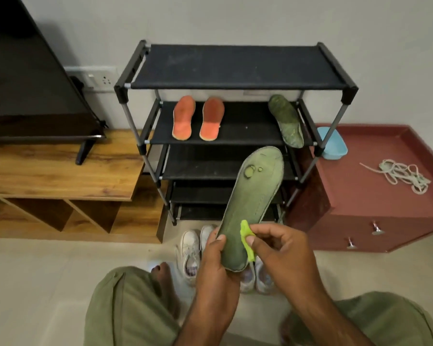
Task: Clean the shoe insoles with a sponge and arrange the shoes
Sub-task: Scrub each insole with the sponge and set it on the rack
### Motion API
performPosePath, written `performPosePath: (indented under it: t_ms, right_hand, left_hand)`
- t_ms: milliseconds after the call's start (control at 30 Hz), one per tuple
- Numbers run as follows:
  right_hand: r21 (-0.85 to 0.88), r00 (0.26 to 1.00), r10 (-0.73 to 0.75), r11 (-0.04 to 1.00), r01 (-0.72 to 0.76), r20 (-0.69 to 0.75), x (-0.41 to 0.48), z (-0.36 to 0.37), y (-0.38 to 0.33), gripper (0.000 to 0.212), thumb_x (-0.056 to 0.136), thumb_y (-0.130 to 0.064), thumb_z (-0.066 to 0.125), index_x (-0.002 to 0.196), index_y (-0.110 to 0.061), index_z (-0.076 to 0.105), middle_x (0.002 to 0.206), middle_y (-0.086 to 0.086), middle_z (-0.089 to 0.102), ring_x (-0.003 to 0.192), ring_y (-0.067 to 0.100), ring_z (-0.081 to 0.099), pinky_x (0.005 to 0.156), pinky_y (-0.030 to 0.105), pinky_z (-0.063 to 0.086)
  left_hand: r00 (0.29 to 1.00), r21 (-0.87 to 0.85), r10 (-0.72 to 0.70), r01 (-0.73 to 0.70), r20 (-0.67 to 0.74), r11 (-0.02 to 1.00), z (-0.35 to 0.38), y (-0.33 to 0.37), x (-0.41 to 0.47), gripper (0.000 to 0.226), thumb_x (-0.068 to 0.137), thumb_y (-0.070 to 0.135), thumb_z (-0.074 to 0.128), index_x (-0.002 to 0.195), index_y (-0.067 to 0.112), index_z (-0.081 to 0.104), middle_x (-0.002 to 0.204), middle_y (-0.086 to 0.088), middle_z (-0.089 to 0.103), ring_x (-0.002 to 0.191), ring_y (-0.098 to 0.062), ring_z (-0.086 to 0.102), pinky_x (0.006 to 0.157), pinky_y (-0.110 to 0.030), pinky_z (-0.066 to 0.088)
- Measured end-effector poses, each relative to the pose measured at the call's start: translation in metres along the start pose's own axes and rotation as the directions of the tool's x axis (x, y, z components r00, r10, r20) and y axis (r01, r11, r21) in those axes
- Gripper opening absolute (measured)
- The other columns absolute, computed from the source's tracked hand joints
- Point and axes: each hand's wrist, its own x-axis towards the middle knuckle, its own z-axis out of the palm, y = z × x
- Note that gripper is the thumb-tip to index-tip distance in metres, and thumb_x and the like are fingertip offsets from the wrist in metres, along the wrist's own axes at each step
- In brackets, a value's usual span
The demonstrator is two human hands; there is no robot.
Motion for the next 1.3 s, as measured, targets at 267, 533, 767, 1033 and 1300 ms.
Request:
performPosePath:
  t_ms: [267, 533, 767, 1033, 1300]
  right_hand:
    - [-0.121, 0.986, -0.152, 0.982, 0.143, -0.067, 0.135, -0.024, -0.032, 0.014, 0.087, -0.013, 0.081, 0.096, -0.023, 0.082, 0.083, -0.010, 0.079, 0.078, 0.004, 0.074, 0.077, 0.034, 0.064]
    - [-0.238, 0.982, -0.155, 0.963, 0.127, -0.103, 0.282, -0.018, -0.043, 0.013, 0.088, -0.014, 0.079, 0.099, -0.020, 0.080, 0.081, -0.012, 0.074, 0.074, 0.001, 0.069, 0.067, 0.020, 0.057]
    - [-0.347, 0.992, -0.090, 0.936, 0.054, -0.089, 0.349, 0.002, -0.023, 0.010, 0.088, -0.019, 0.080, 0.096, -0.025, 0.079, 0.094, -0.008, 0.076, 0.088, 0.010, 0.071, 0.075, 0.028, 0.061]
    - [-0.578, 0.971, -0.203, 0.810, 0.093, -0.128, 0.309, -0.035, -0.027, 0.015, 0.088, -0.023, 0.075, 0.100, -0.031, 0.077, 0.088, -0.009, 0.075, 0.081, 0.015, 0.071, 0.071, 0.039, 0.062]
    - [-0.797, 0.976, -0.172, 0.568, 0.207, 0.130, 0.261, -0.074, 0.005, 0.019, 0.092, -0.012, 0.066, 0.100, -0.024, 0.079, 0.098, -0.004, 0.069, 0.092, 0.019, 0.065, 0.076, 0.035, 0.056]
  left_hand:
    - [0.962, 0.520, 0.213, -0.272, 0.170, 0.810, 0.061, 0.058, 0.092, 0.029, 0.103, 0.005, 0.054, 0.122, 0.020, 0.070, 0.104, -0.002, 0.078, 0.092, -0.022, 0.075, 0.063, -0.031, 0.057]
    - [0.971, 0.693, 0.187, -0.239, 0.152, 0.680, 0.122, 0.097, 0.230, 0.025, 0.102, 0.003, 0.054, 0.122, 0.008, 0.068, 0.096, -0.008, 0.076, 0.067, -0.013, 0.072, 0.057, -0.026, 0.057]
    - [0.986, 0.853, 0.168, -0.101, 0.016, 0.512, 0.137, 0.104, 0.294, 0.022, 0.097, -0.007, 0.050, 0.106, 0.004, 0.067, 0.089, -0.014, 0.073, 0.070, -0.026, 0.075, 0.065, -0.040, 0.065]
    - [0.959, 0.907, 0.284, -0.113, -0.008, 0.406, 0.120, 0.099, 0.286, 0.065, 0.071, 0.030, 0.057, 0.134, 0.012, 0.056, 0.119, -0.016, 0.060, 0.080, -0.034, 0.072, 0.050, -0.033, 0.061]
    - [0.955, 0.814, 0.295, -0.148, -0.030, 0.562, 0.113, 0.090, 0.231, 0.010, 0.094, 0.004, 0.053, 0.096, 0.012, 0.058, 0.087, -0.009, 0.062, 0.068, -0.021, 0.063, 0.056, -0.036, 0.061]
